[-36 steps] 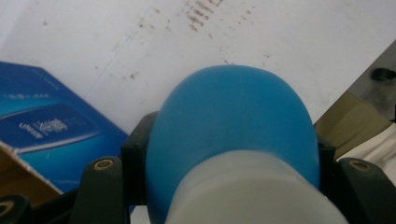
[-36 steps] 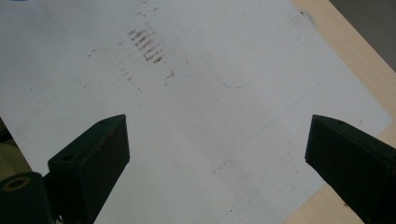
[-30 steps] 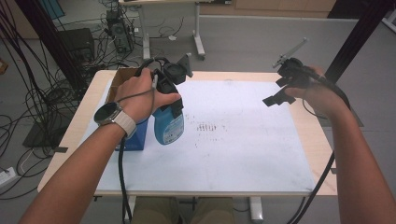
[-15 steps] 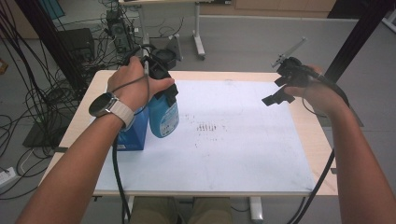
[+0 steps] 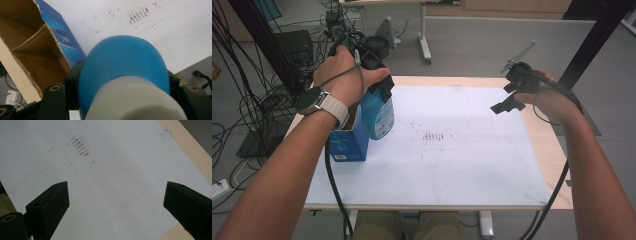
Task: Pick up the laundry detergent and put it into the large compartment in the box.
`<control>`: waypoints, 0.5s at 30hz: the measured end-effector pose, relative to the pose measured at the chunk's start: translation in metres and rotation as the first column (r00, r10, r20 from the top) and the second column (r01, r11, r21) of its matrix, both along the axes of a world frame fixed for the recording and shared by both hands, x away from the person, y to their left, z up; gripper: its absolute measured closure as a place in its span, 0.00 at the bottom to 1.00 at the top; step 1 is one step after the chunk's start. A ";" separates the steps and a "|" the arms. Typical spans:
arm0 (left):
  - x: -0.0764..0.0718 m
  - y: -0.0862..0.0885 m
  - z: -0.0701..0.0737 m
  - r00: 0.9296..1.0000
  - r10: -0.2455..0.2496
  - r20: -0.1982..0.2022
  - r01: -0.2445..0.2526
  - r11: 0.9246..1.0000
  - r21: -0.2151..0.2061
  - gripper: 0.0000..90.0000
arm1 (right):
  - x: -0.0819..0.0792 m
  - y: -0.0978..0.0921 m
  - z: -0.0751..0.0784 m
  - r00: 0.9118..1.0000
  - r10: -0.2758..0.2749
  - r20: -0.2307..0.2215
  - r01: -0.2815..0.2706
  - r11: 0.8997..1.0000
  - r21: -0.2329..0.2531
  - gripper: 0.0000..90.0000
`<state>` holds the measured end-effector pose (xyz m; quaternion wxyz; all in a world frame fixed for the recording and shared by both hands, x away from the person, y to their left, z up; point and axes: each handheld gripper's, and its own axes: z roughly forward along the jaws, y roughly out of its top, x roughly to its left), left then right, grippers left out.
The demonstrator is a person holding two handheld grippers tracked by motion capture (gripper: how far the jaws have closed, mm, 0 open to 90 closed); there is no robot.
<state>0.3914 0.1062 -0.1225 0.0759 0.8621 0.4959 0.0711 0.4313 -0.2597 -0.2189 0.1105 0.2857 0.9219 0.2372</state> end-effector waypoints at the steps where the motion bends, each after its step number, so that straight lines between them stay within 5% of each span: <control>1: 0.000 0.001 0.001 1.000 0.013 0.005 -0.013 1.000 -0.008 0.43 | 0.000 0.000 0.000 1.000 0.003 0.000 -0.003 1.000 -0.002 0.07; 15: 0.001 0.013 0.014 0.995 0.096 0.029 -0.096 0.995 -0.028 0.43 | 0.000 0.000 0.002 1.000 0.002 0.008 -0.002 1.000 0.004 0.07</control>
